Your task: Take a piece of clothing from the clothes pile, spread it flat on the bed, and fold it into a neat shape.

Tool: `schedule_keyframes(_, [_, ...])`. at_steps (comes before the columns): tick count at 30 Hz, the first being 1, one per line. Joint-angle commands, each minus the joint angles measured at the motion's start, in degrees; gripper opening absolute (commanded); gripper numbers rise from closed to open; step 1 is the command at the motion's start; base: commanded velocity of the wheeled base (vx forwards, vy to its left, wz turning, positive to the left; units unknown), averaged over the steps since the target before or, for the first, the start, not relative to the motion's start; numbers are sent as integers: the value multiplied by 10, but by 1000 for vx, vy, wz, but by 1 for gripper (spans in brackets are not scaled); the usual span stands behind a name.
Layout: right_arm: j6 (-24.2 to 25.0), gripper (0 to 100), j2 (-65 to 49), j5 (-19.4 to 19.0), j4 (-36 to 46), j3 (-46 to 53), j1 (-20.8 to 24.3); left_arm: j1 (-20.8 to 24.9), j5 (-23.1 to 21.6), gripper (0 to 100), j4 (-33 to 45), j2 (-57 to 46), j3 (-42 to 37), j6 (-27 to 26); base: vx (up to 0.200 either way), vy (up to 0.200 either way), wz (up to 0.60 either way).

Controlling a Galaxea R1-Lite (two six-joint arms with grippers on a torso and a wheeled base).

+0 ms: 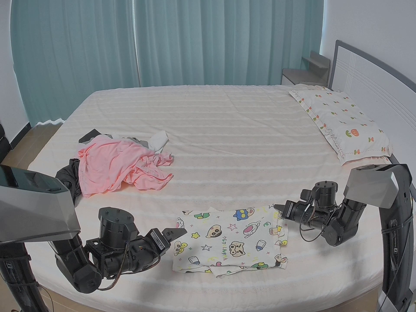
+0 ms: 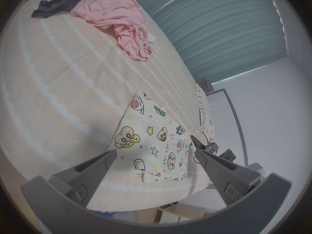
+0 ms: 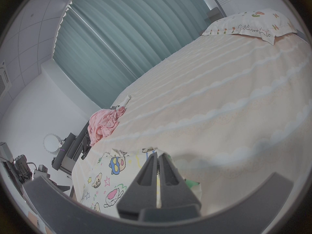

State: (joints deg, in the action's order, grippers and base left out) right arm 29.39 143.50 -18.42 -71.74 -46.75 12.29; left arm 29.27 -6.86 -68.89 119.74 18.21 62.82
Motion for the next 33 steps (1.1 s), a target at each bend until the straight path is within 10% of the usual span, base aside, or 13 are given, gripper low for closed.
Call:
schedule_keyframes(1, [1, 0, 0, 1, 0, -3, -3, 0, 1, 100, 0, 1, 0, 0, 0, 0, 0])
schedule_keyframes(33, [8, 0, 1, 17, 8, -16, -20, 0, 1, 100, 0, 1, 1, 0, 0, 0, 0])
